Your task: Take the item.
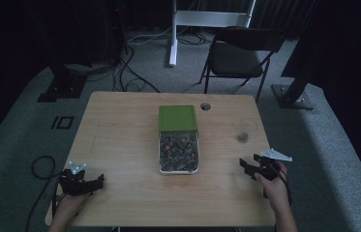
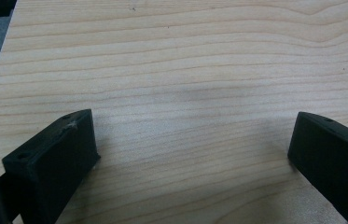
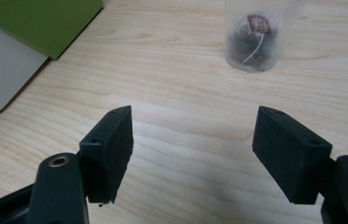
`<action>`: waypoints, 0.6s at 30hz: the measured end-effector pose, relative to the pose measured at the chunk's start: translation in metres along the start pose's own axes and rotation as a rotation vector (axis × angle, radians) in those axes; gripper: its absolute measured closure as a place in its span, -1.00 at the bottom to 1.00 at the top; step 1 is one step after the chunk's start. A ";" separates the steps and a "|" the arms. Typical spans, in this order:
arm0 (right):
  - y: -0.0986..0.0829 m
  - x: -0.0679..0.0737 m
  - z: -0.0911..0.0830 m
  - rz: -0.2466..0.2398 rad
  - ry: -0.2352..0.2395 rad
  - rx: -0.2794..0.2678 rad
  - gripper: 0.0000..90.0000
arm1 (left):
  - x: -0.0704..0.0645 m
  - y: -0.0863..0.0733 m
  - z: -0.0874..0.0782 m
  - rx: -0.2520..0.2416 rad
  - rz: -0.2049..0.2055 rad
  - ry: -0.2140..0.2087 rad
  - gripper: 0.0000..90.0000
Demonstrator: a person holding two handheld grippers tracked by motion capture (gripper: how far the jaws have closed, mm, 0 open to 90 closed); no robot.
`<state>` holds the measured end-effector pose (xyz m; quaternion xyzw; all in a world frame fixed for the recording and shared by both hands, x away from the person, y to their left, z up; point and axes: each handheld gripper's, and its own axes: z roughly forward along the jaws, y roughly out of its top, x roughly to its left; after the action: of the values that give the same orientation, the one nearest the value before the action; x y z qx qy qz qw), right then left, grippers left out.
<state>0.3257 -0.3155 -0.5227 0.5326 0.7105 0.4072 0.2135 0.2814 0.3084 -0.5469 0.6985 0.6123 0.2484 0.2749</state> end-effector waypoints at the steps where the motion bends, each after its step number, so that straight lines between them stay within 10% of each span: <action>1: -0.001 0.001 0.000 -0.001 0.003 0.003 -0.36 | 0.000 0.000 0.000 0.000 0.000 0.000 -0.96; 18: -0.024 0.010 0.002 -0.008 0.029 0.067 -0.42 | 0.000 0.000 0.000 0.001 0.002 0.000 -0.96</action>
<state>0.3094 -0.3076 -0.5415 0.5307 0.7290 0.3899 0.1870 0.2814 0.3085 -0.5469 0.6991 0.6119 0.2482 0.2742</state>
